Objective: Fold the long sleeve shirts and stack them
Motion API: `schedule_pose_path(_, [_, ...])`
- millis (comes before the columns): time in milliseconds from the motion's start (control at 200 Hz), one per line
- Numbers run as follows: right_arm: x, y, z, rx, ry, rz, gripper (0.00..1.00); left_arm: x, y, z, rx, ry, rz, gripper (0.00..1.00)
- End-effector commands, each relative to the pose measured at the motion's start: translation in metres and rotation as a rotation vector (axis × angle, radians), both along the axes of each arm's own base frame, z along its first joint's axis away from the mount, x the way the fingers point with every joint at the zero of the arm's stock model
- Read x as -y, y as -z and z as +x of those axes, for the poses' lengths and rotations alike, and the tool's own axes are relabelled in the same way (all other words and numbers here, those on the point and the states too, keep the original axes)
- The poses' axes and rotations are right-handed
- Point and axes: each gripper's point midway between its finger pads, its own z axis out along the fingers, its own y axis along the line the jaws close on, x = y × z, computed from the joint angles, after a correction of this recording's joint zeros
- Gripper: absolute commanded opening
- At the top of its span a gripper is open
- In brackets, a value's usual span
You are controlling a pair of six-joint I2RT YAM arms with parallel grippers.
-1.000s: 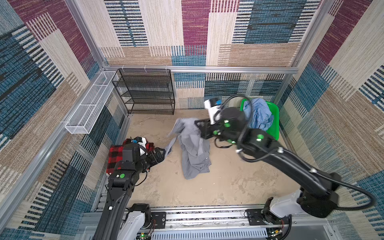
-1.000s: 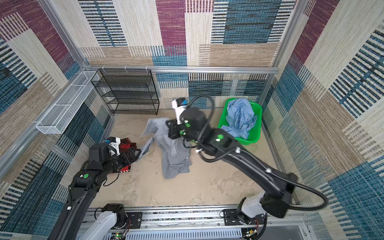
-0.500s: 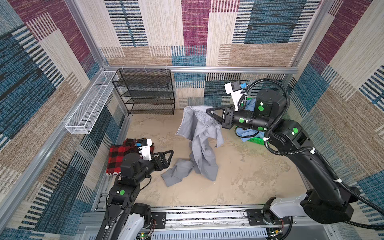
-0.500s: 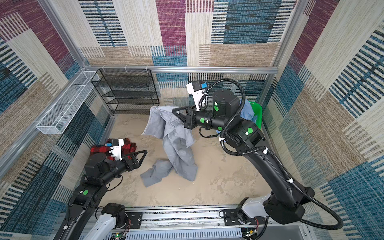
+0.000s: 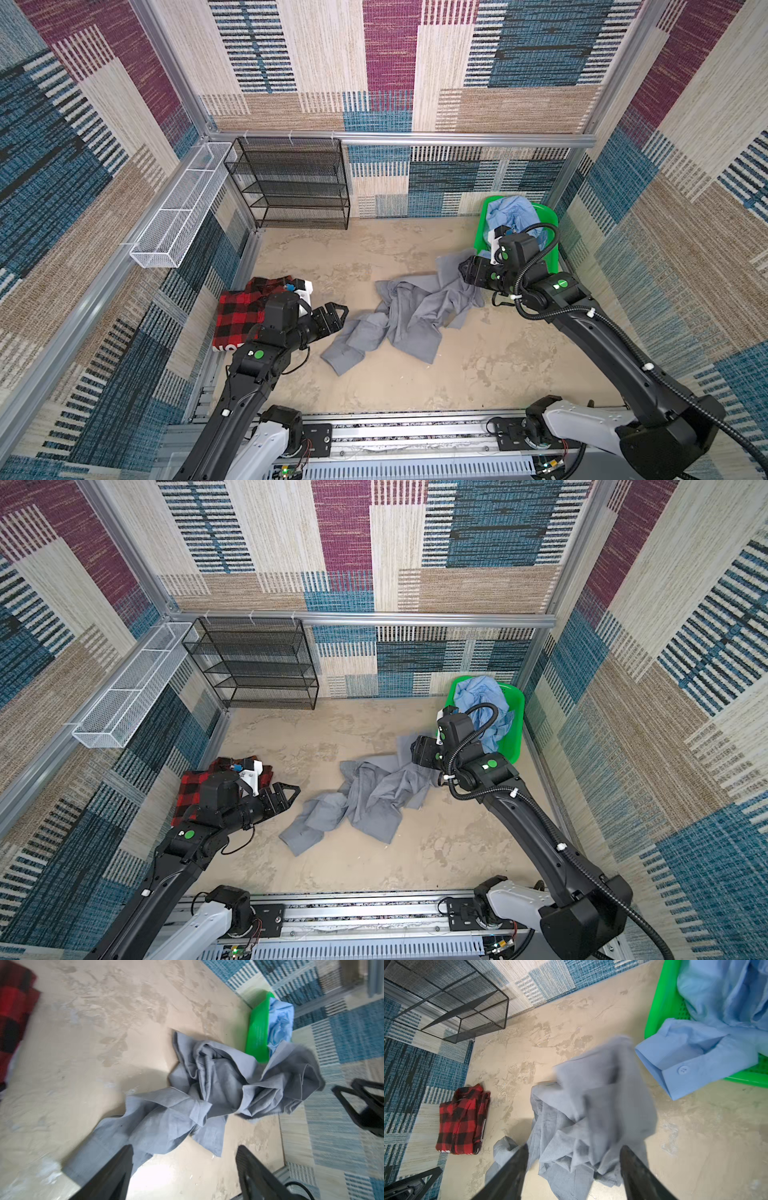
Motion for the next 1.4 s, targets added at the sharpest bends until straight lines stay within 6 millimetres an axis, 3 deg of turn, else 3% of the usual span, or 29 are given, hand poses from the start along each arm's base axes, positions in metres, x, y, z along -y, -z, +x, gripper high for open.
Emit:
schedule_pose_path(0, [-0.004, -0.031, 0.001, 0.135, 0.003, -0.056, 0.74, -0.036, -0.002, -0.005, -0.067, -0.115, 0.188, 0.83])
schedule_pose_path(95, [-0.054, -0.04, -0.015, 0.177, -0.146, -0.129, 0.76, -0.061, -0.019, -0.006, -0.069, -0.168, 0.338, 0.84])
schedule_pose_path(215, [-0.124, -0.027, -0.038, 0.203, -0.346, -0.229, 0.77, -0.094, -0.035, -0.013, -0.04, -0.272, 0.475, 0.87])
schedule_pose_path(436, [-0.239, 0.052, -0.073, 0.134, -0.797, -0.342, 0.8, -0.129, -0.058, -0.044, 0.087, -0.442, 0.508, 0.93])
schedule_pose_path(636, [-0.298, 0.103, -0.069, 0.122, -0.969, -0.509, 0.81, -0.138, -0.069, -0.058, 0.173, -0.507, 0.476, 0.93])
schedule_pose_path(766, [-0.309, 0.138, -0.058, 0.1, -1.0, -0.623, 0.8, -0.135, -0.067, -0.056, 0.162, -0.485, 0.474, 0.92])
schedule_pose_path(1082, [-0.294, 0.191, -0.029, 0.072, -0.941, -0.878, 0.75, -0.13, -0.064, -0.05, 0.157, -0.457, 0.472, 0.91])
schedule_pose_path(1112, [-0.294, 0.196, -0.028, 0.067, -0.941, -0.888, 0.69, -0.13, -0.064, -0.051, 0.158, -0.458, 0.471, 0.91])
schedule_pose_path(1207, [-0.295, 0.203, -0.027, 0.048, -0.944, -0.89, 0.32, -0.129, -0.064, -0.051, 0.157, -0.456, 0.472, 0.9])
schedule_pose_path(1292, [-0.3, 0.197, -0.027, 0.046, -0.951, -0.862, 0.18, -0.129, -0.064, -0.05, 0.159, -0.453, 0.469, 0.9])
schedule_pose_path(1397, [-0.307, 0.173, -0.028, 0.073, -0.958, -0.797, 0.0, -0.128, -0.064, -0.05, 0.158, -0.446, 0.469, 0.9])
